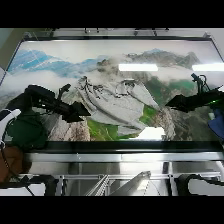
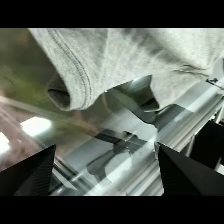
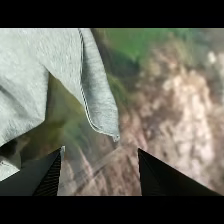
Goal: Fold the shirts.
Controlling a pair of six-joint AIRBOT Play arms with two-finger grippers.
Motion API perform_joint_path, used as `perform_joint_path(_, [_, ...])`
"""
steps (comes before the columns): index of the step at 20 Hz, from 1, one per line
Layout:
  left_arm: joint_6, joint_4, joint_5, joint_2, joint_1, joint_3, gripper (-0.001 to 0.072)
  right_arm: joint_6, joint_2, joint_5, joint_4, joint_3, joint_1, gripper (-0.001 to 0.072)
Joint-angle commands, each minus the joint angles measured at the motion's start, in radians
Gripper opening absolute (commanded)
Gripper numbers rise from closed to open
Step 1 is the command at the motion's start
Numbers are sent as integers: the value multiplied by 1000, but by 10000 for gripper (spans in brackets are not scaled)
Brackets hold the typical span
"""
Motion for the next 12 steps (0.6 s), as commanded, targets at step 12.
perform_joint_path(12, [48, 4, 35, -145, -72, 120, 695, 27, -11, -23, -15, -9, 67, 528])
